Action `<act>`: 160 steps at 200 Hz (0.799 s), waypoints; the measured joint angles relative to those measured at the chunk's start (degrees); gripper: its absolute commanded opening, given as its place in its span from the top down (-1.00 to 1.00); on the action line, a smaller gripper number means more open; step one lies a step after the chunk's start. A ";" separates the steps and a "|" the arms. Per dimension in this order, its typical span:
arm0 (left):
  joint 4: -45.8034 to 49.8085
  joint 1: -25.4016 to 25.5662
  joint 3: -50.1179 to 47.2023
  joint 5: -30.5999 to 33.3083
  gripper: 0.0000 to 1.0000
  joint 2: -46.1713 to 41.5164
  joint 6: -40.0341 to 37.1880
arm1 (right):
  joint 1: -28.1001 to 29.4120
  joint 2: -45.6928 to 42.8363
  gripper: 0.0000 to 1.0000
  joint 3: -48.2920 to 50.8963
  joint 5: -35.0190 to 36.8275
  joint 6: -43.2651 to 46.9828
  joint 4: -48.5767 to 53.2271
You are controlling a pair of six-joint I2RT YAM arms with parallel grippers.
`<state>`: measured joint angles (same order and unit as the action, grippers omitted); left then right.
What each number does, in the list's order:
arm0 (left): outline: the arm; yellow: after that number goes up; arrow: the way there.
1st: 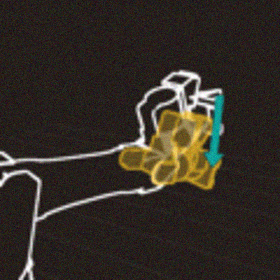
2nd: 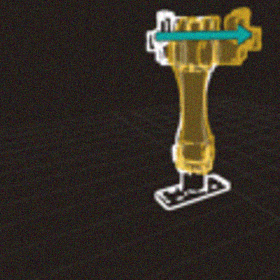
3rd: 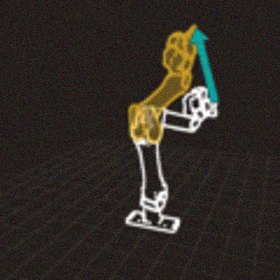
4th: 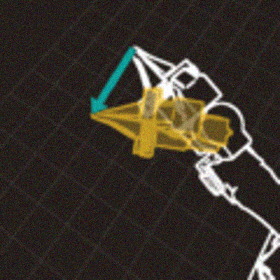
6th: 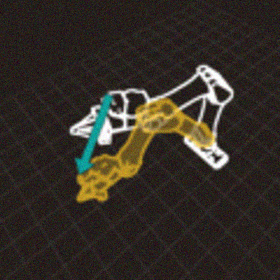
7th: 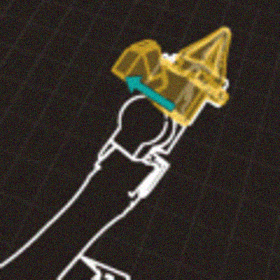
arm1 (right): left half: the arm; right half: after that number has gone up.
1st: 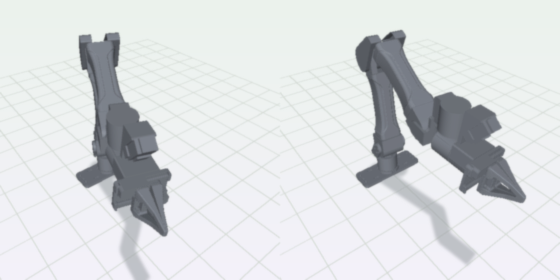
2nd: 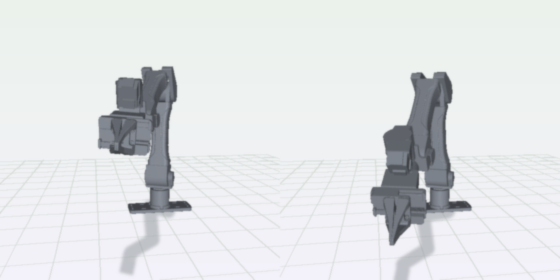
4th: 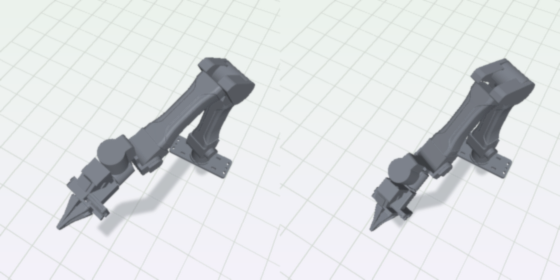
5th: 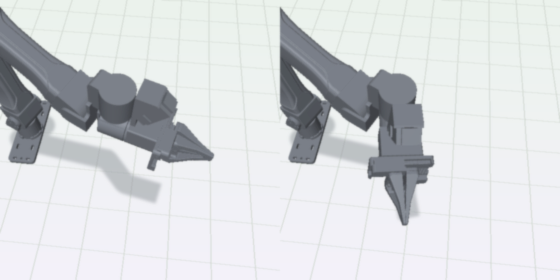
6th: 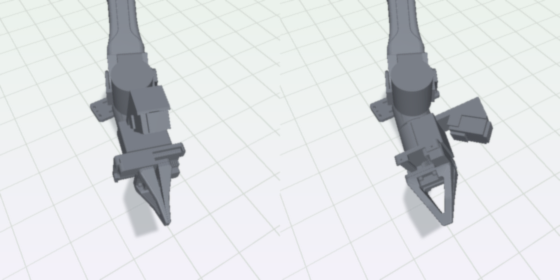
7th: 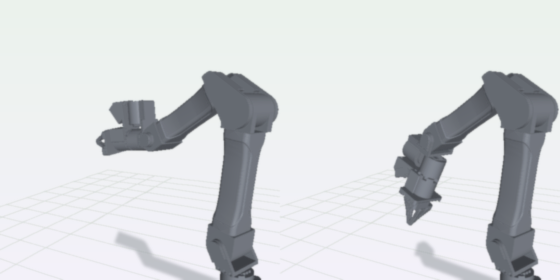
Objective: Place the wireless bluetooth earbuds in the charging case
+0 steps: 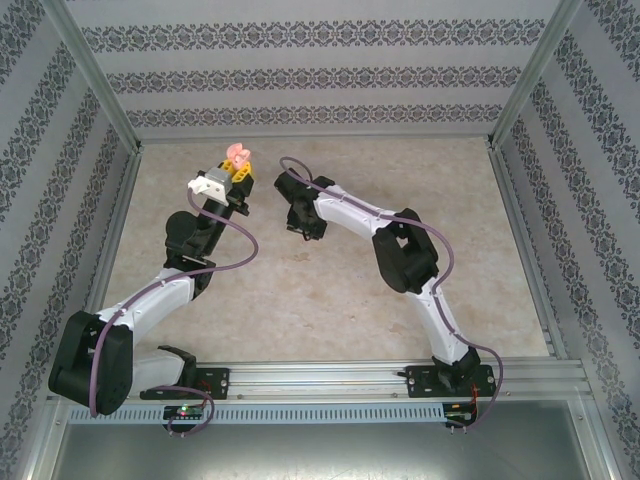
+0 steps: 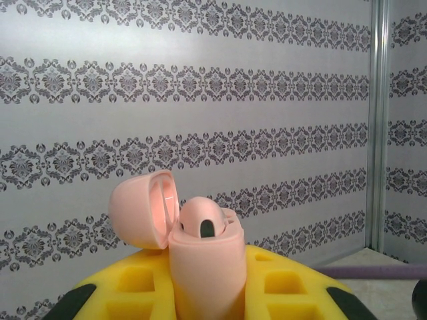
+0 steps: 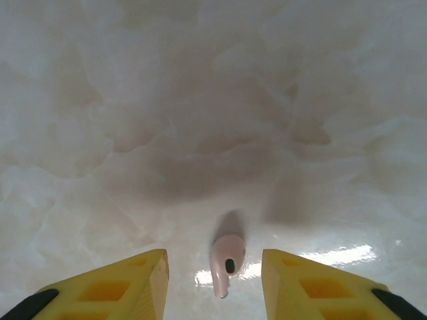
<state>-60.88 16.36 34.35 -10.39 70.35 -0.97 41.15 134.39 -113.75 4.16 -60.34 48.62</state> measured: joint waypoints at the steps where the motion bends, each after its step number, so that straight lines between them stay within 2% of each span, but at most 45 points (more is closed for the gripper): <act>1: -0.02 0.00 0.00 -0.02 1.00 0.00 0.00 | 0.00 0.04 0.18 -0.09 0.02 0.00 0.09; 101: -1.62 -0.63 -1.20 -0.04 1.00 0.04 0.66 | 0.63 3.89 0.31 -3.54 2.14 -0.04 5.18; 160: -1.73 -0.74 -1.25 -0.04 1.00 0.07 1.11 | 0.63 4.85 0.46 -5.20 2.51 -0.70 5.66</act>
<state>-62.61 15.62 33.10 -10.44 70.41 0.14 41.78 139.24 -118.96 6.68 -61.04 54.28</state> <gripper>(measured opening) 0.189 0.287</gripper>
